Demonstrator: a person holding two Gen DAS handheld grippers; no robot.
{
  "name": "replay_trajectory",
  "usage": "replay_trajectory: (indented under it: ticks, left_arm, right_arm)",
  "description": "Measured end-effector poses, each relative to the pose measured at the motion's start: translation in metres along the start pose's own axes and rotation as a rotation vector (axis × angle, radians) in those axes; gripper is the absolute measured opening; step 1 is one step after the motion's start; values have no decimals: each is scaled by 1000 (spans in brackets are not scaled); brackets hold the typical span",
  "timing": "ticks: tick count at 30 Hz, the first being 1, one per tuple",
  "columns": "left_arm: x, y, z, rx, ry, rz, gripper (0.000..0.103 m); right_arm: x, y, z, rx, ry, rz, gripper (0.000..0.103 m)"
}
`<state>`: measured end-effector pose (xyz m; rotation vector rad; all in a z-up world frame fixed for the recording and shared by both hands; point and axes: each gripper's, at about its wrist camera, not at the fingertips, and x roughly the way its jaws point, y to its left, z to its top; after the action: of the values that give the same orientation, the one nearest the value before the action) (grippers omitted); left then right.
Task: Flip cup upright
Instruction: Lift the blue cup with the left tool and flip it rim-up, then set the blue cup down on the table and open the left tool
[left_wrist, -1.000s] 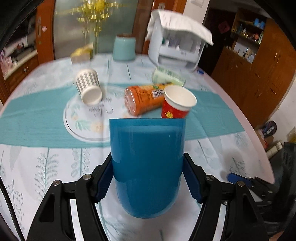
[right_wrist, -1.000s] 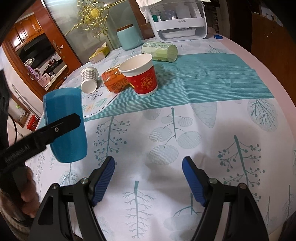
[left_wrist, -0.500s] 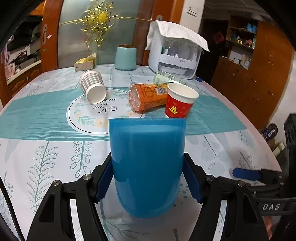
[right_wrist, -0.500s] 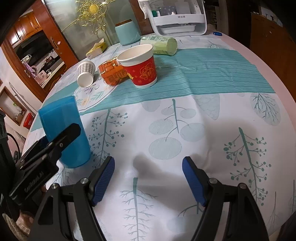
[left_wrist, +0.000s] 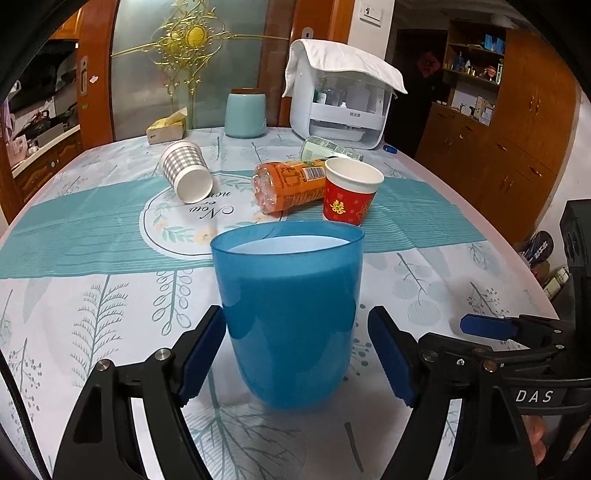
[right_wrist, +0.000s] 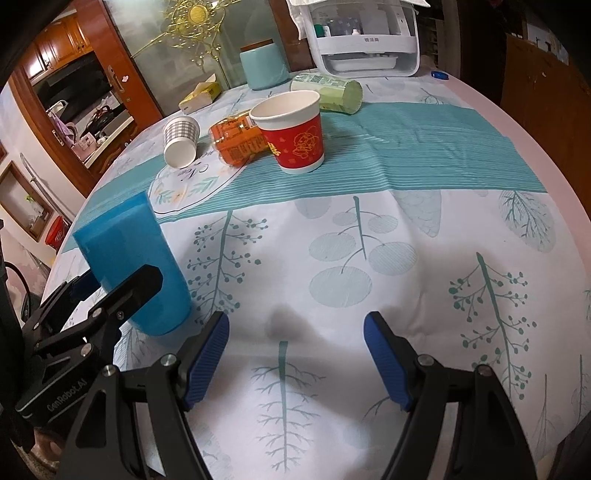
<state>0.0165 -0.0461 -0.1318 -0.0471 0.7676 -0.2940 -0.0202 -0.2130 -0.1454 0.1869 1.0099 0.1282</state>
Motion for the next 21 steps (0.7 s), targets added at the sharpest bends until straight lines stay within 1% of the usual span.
replay_trajectory:
  ticks: [9, 21]
  left_arm:
    - [-15, 1, -7, -4, -15, -18, 79]
    - [-27, 1, -13, -10, 14, -41, 80]
  right_arm:
    - [-5, 7, -5, -6, 2, -3, 76]
    - [-11, 16, -10, -23, 3, -6, 76]
